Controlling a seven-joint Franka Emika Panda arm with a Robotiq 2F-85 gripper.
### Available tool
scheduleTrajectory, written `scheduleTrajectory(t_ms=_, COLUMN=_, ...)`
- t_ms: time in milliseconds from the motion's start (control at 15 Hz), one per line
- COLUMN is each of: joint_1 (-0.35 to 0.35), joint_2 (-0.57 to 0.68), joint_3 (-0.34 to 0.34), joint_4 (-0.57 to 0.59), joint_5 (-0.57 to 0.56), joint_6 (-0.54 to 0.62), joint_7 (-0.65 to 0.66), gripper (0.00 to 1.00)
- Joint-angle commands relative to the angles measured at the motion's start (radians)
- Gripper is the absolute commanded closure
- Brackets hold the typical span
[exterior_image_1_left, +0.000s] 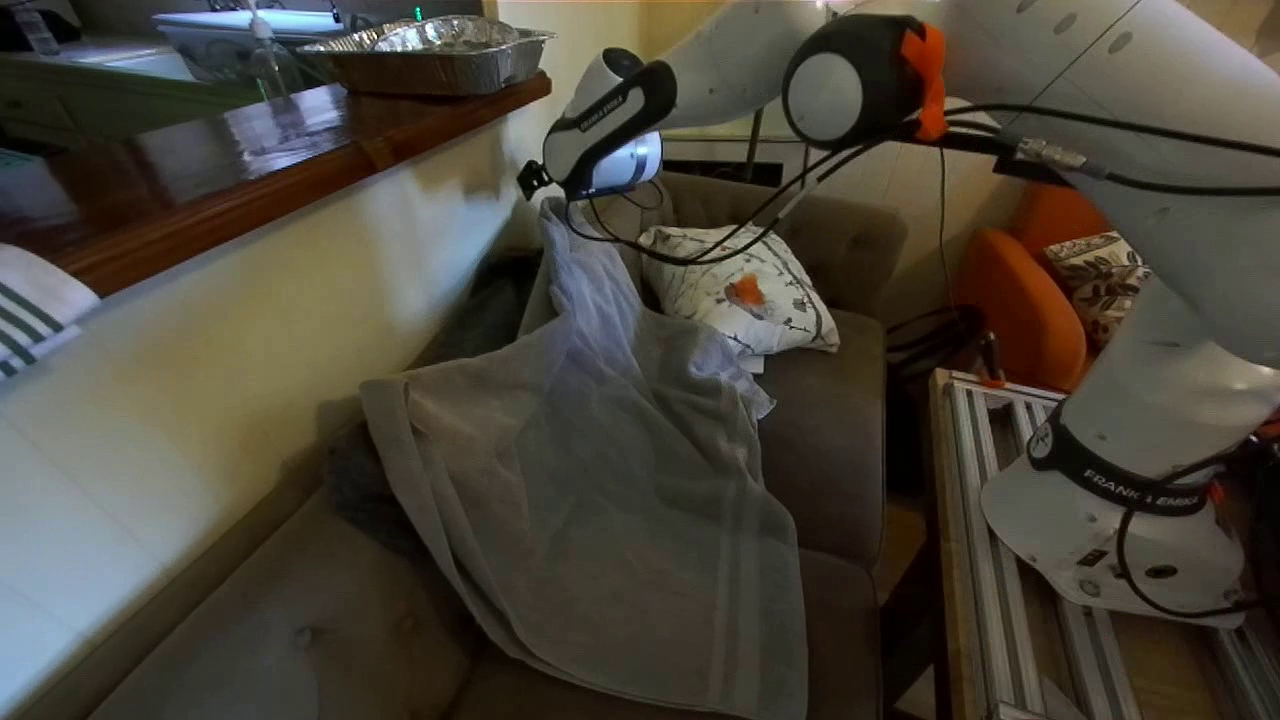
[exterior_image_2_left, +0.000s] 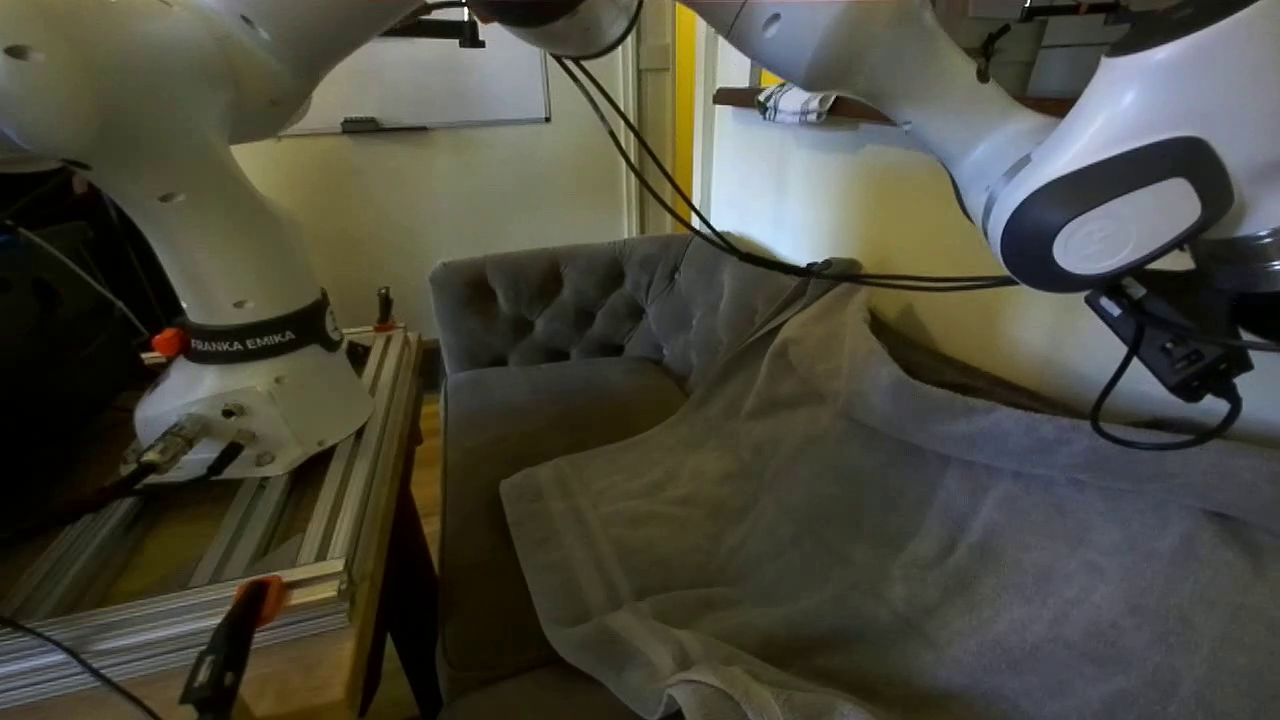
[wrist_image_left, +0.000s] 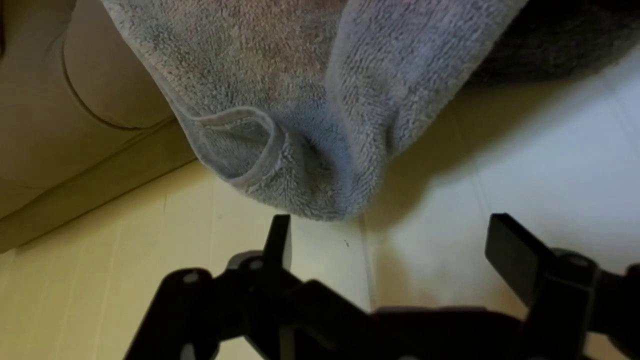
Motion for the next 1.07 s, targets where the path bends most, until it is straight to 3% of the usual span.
scheduleTrajectory(t_ms=0, joint_1=-0.075, joint_2=-0.170, joint_3=0.122, joint_4=-0.236, joint_5=0.035, joint_6=0.032, joint_7=-0.122, gripper=0.00)
scheduleTrajectory(t_ms=333, joint_1=-0.116, joint_2=-0.302, joint_3=0.130, joint_4=-0.440, joint_5=0.007, joint_6=-0.007, joint_7=-0.184, gripper=0.00)
scheduleTrajectory(t_ms=600, joint_1=-0.180, joint_2=-0.394, joint_3=0.190, joint_4=-0.614, joint_5=-0.049, joint_6=0.040, joint_7=-0.296, gripper=0.00)
scheduleTrajectory(t_ms=733, joint_1=-0.270, joint_2=-0.439, joint_3=0.301, joint_4=-0.706, joint_5=-0.051, joint_6=0.120, joint_7=-0.429, gripper=0.00)
scheduleTrajectory(t_ms=867, joint_1=-0.335, joint_2=-0.483, joint_3=0.367, joint_4=-0.802, joint_5=-0.082, joint_6=0.196, joint_7=-0.488, gripper=0.00)
scheduleTrajectory(t_ms=1000, joint_1=-0.447, joint_2=-0.525, joint_3=0.500, joint_4=-0.901, joint_5=-0.067, joint_6=0.295, joint_7=-0.605, gripper=0.00)
